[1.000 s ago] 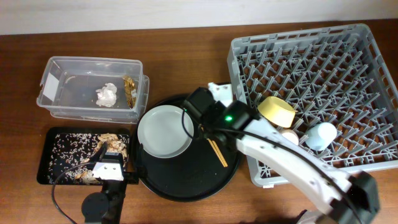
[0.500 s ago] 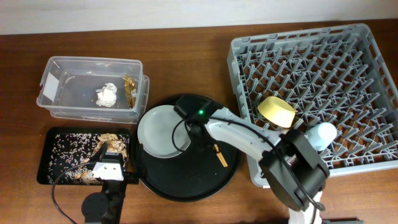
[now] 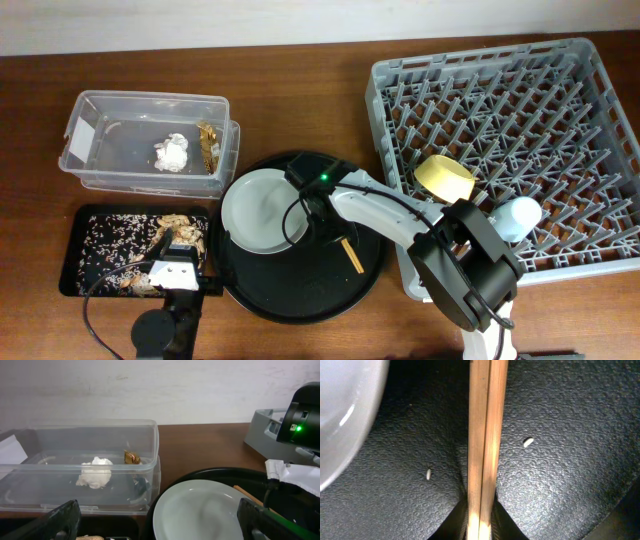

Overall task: Sort waste into correct bins and load items into the dishwasher rack
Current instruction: 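Grasp the wooden chopsticks with the right gripper, then place the chopsticks into the dish rack with the right gripper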

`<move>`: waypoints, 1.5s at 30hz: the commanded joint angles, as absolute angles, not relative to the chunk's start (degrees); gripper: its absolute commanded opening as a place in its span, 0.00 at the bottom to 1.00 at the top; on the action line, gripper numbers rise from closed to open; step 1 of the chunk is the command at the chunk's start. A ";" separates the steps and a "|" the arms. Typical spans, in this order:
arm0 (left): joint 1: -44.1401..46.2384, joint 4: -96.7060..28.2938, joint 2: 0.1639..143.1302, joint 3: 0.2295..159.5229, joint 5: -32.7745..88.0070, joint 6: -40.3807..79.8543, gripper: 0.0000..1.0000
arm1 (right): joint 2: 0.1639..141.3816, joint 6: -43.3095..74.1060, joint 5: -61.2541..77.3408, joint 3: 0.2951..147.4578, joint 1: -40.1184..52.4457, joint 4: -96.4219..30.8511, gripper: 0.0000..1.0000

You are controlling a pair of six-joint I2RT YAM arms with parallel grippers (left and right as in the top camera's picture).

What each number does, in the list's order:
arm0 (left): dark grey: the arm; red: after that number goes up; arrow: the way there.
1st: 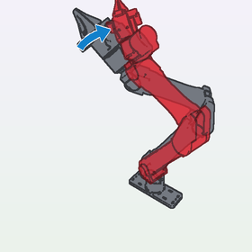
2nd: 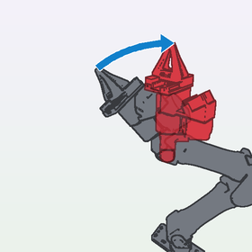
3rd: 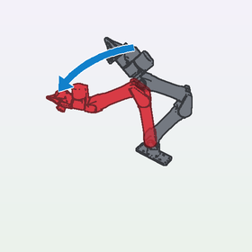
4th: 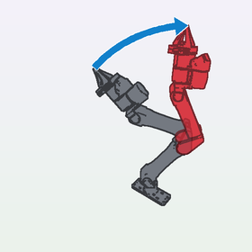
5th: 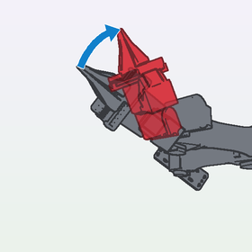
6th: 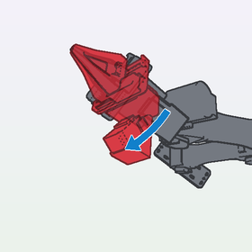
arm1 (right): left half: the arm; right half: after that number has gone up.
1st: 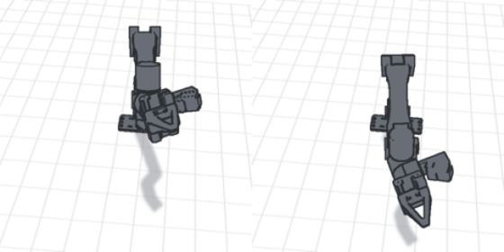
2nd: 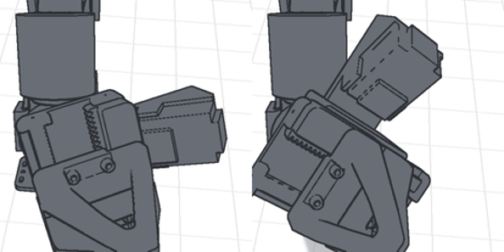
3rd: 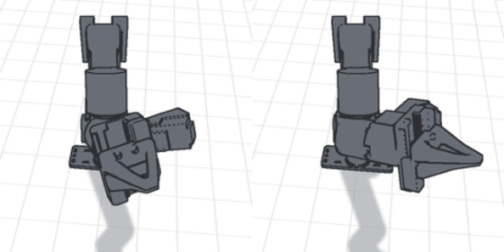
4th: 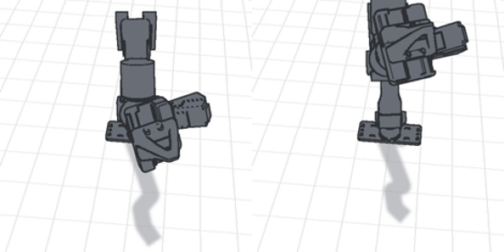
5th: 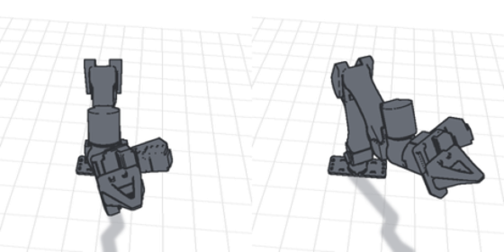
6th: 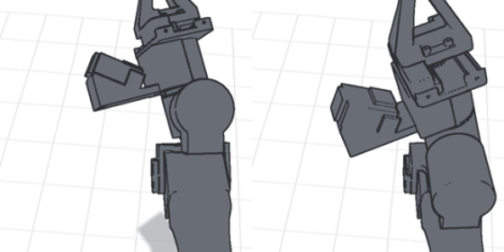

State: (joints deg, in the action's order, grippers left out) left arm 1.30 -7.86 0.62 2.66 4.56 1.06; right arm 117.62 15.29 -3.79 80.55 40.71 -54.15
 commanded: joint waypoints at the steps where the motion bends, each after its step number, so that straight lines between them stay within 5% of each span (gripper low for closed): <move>1: 0.95 -7.70 0.36 2.15 5.15 0.36 0.99 | 117.45 16.95 -6.50 80.05 39.75 -54.85 0.25; 6: 0.95 -7.70 0.36 2.15 5.15 0.36 0.99 | 110.41 16.78 -7.11 80.05 38.98 -54.19 0.40; 18: 0.95 -7.70 0.36 2.15 5.15 0.36 0.99 | 113.69 10.72 -1.10 73.34 36.67 -47.05 0.39; 22: 0.95 -7.73 0.36 2.15 5.15 0.36 0.99 | 113.75 10.96 -1.26 70.04 35.53 -44.71 0.29; 26: 0.95 -7.70 0.36 2.15 5.15 0.36 0.99 | 113.32 10.96 -1.04 70.48 34.79 -46.37 0.04; 37: 0.95 -7.70 0.36 2.15 5.15 0.36 0.99 | 89.65 16.75 -9.80 82.19 29.74 -55.13 0.04; 45: 0.95 -7.70 0.36 2.15 5.15 0.36 0.99 | 97.21 10.70 -13.78 80.03 19.99 -54.70 0.04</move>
State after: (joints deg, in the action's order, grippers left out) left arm 1.30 -7.86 0.62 2.66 4.56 1.06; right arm 92.73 12.80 -12.62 81.21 22.24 -54.61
